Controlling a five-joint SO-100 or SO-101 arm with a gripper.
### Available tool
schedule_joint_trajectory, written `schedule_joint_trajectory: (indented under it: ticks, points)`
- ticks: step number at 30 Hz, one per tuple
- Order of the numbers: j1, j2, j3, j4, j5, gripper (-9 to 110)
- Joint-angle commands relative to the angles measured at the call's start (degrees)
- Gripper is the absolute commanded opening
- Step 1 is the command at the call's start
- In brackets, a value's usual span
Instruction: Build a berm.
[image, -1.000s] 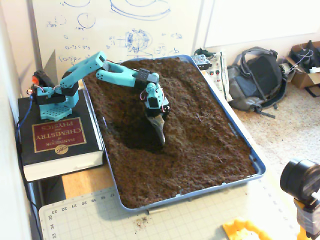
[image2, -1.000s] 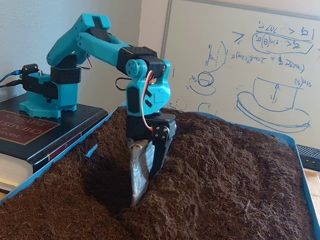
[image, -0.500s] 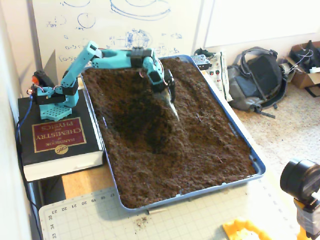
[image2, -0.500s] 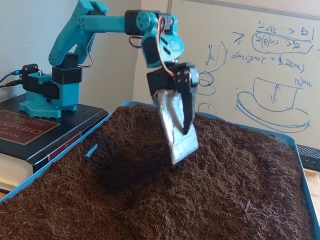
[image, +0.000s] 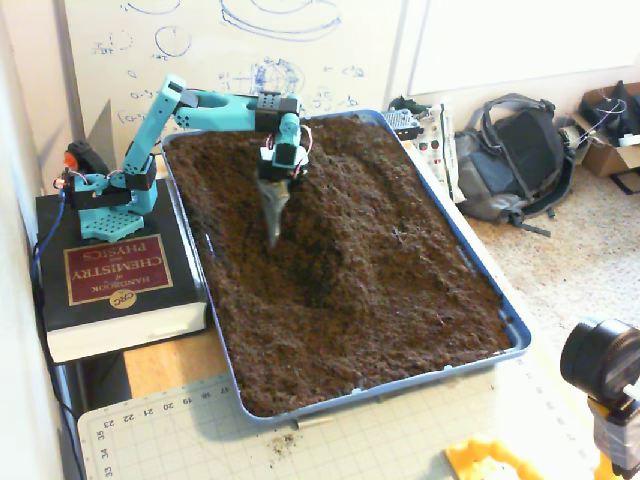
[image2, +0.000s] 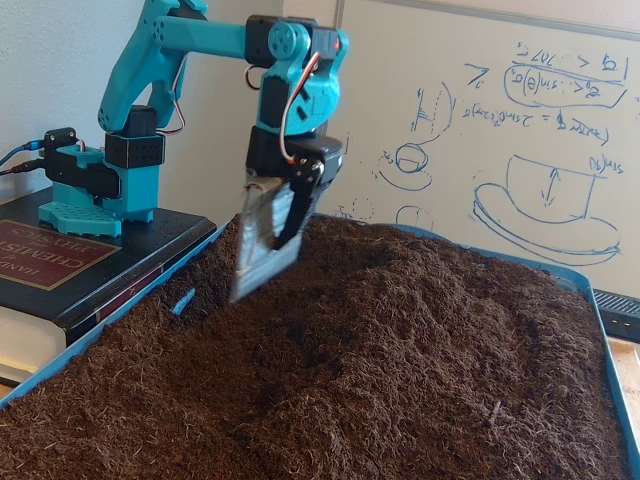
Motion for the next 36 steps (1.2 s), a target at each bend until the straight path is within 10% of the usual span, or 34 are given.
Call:
schedule_joint_trajectory:
  ticks: [1,36]
  points:
    - [-0.44,7.56,2.02,2.99,0.62,0]
    - [-2.64,-2.81,3.08,-27.51,0.70,0]
